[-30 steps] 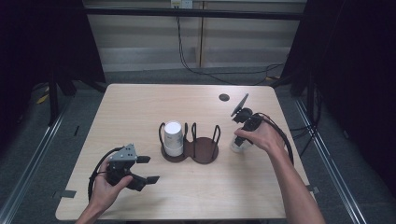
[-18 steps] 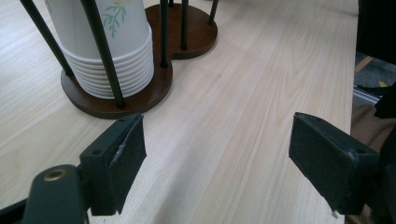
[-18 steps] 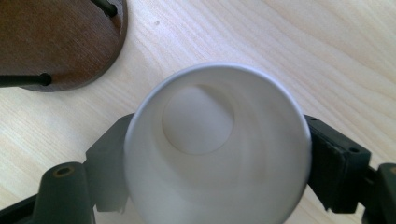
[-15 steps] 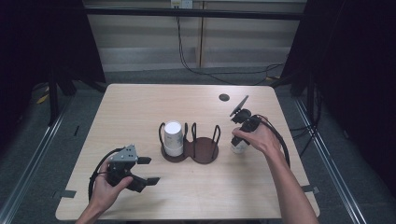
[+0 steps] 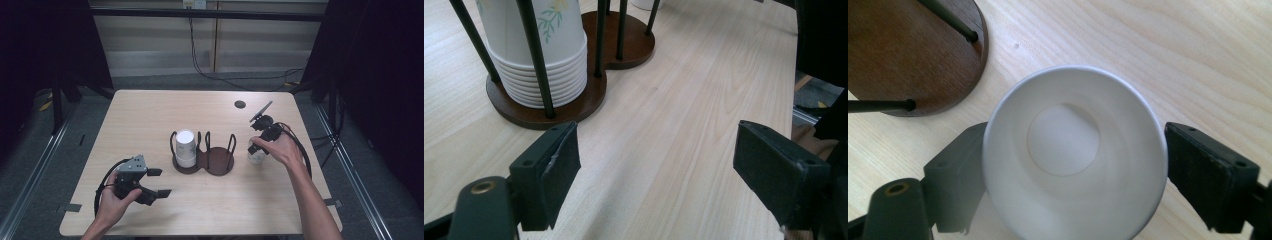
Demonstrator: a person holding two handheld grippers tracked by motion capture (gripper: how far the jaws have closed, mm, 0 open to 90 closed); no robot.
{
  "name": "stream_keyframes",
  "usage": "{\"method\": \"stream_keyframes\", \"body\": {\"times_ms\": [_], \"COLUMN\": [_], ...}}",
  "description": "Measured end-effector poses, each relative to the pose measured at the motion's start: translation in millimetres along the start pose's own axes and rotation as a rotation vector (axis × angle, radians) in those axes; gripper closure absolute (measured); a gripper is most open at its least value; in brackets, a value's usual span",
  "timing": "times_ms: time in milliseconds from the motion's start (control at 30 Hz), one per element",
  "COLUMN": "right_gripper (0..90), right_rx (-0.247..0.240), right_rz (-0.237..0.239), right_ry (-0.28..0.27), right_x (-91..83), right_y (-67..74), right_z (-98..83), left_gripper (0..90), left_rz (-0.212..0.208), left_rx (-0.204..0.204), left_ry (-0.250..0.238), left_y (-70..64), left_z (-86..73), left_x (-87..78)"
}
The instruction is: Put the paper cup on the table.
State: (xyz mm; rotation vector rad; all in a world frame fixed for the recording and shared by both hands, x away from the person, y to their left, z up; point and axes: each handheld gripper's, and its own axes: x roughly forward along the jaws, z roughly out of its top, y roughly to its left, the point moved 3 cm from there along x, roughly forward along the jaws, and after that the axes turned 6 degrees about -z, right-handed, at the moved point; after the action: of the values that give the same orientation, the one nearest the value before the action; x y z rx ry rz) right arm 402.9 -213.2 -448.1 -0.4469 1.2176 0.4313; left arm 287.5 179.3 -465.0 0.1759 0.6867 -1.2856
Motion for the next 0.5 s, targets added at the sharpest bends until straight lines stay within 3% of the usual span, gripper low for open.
{"method": "stream_keyframes", "body": {"times_ms": [133,233,367,500], "right_gripper": [14.7,14.4,14.6,14.1], "right_rx": [0.030,0.061,0.060,0.080], "right_rz": [-0.021,-0.004,-0.014,0.013], "right_ry": [-0.062,-0.112,-0.142,-0.217], "right_x": [-5.1,-9.1,-14.8,-24.1], "right_y": [-3.1,-5.1,-4.5,-3.2], "right_z": [-1.2,-2.4,-3.1,-4.0], "left_gripper": [18.7,18.7,18.7,18.7], "left_rz": [0.006,0.012,0.006,0.010], "left_rx": [0.001,-0.010,-0.017,-0.019], "left_ry": [0.006,0.003,-0.008,-0.001], "left_y": [0.8,3.2,4.4,4.4], "left_z": [-0.9,-1.9,-2.7,-3.3], "left_x": [0.3,-0.9,-1.6,-1.1]}}
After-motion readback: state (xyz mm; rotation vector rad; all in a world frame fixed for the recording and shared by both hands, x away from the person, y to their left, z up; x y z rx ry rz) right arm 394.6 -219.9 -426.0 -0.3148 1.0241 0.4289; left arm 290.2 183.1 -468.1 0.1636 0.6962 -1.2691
